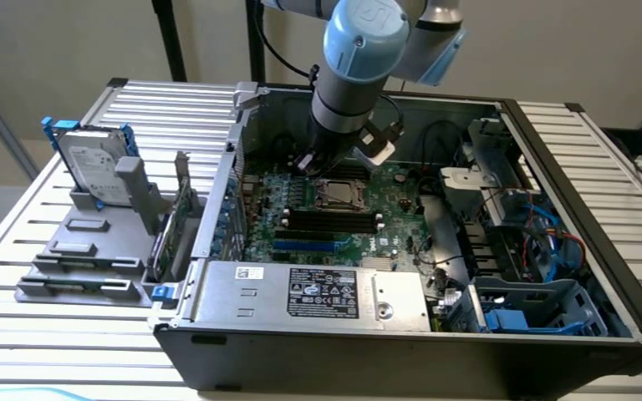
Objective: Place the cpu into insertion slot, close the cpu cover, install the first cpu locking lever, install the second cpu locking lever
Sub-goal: 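Install the first cpu locking lever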
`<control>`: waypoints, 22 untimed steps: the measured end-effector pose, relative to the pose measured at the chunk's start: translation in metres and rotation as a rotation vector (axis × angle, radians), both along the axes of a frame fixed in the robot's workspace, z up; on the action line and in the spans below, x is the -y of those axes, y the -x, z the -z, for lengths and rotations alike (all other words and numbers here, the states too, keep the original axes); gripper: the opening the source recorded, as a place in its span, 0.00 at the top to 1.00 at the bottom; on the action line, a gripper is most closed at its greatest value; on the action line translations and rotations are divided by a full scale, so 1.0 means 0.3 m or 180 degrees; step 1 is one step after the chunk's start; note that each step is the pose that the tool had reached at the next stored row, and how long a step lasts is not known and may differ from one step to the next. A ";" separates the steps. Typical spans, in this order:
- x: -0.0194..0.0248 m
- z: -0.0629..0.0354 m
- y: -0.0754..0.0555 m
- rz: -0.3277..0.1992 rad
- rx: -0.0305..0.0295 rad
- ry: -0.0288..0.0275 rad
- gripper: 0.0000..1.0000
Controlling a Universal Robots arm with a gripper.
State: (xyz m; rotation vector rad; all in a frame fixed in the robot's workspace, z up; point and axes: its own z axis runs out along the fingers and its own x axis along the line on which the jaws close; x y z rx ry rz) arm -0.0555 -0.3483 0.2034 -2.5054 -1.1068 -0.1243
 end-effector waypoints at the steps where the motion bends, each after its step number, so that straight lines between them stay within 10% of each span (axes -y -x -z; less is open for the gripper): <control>1: 0.000 0.000 0.000 0.0000 0.0000 0.0006 0.89; 22: -0.014 0.009 -0.041 0.0000 0.0000 0.0048 0.89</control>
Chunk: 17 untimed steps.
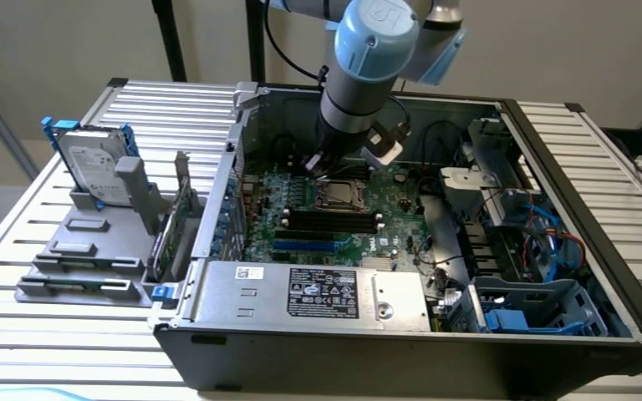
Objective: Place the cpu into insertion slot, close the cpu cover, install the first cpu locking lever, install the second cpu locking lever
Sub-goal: 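Install the first cpu locking lever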
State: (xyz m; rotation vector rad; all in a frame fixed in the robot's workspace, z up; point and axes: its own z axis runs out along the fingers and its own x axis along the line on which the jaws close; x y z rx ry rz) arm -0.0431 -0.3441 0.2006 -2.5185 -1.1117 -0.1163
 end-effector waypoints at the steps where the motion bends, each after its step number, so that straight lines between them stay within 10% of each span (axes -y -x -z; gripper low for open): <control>1: 0.000 0.001 -0.003 0.0000 0.0000 0.0004 0.89; 17: -0.020 0.006 -0.018 -0.0001 0.0000 0.0094 0.89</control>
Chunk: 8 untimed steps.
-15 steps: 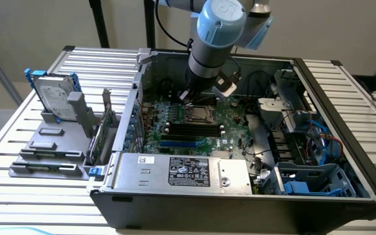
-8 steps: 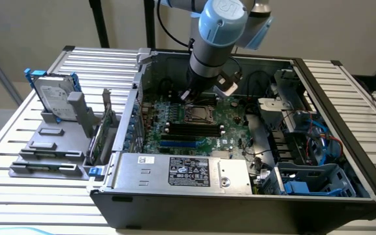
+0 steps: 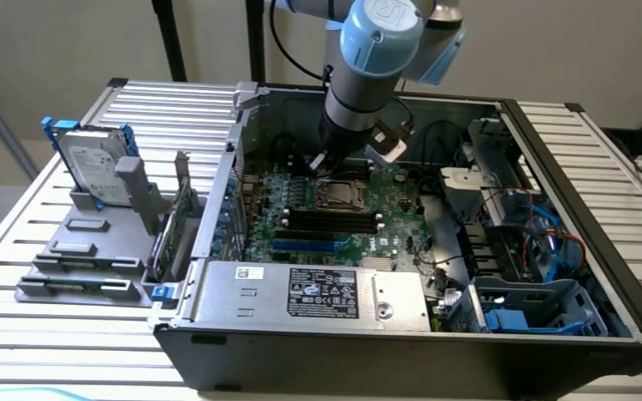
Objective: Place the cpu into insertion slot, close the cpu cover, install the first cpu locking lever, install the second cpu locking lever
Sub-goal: 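Install the first cpu locking lever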
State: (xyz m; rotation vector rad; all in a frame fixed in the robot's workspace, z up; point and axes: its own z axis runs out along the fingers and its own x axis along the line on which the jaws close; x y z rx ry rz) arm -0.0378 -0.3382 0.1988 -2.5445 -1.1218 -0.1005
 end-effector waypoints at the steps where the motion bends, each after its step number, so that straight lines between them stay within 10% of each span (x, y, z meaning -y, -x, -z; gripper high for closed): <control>1: 0.000 0.000 -0.001 0.0000 0.0000 0.0005 0.89; 8: 0.000 0.001 -0.019 -0.0002 0.0000 0.0022 0.89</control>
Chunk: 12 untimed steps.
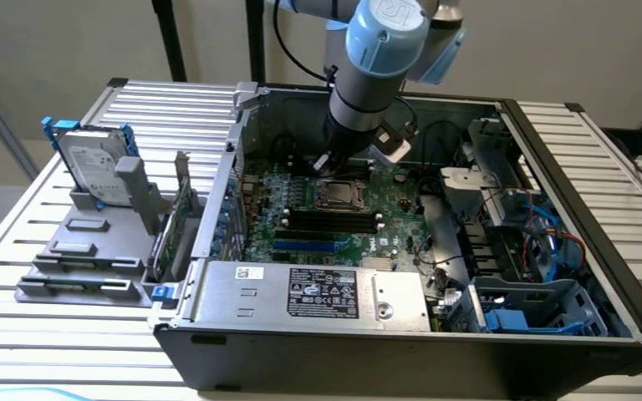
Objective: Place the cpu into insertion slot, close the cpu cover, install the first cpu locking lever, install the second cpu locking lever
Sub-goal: 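Install the first cpu locking lever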
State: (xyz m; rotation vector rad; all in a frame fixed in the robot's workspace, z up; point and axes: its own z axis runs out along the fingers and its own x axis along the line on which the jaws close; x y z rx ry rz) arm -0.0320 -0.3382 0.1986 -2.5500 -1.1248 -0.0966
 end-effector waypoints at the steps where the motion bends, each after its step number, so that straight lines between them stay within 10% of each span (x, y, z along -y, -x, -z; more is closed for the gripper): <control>1: 0.000 0.000 -0.004 -0.0001 0.0000 0.0001 0.89; 12: 0.000 0.006 -0.044 -0.0017 0.0000 0.0010 0.89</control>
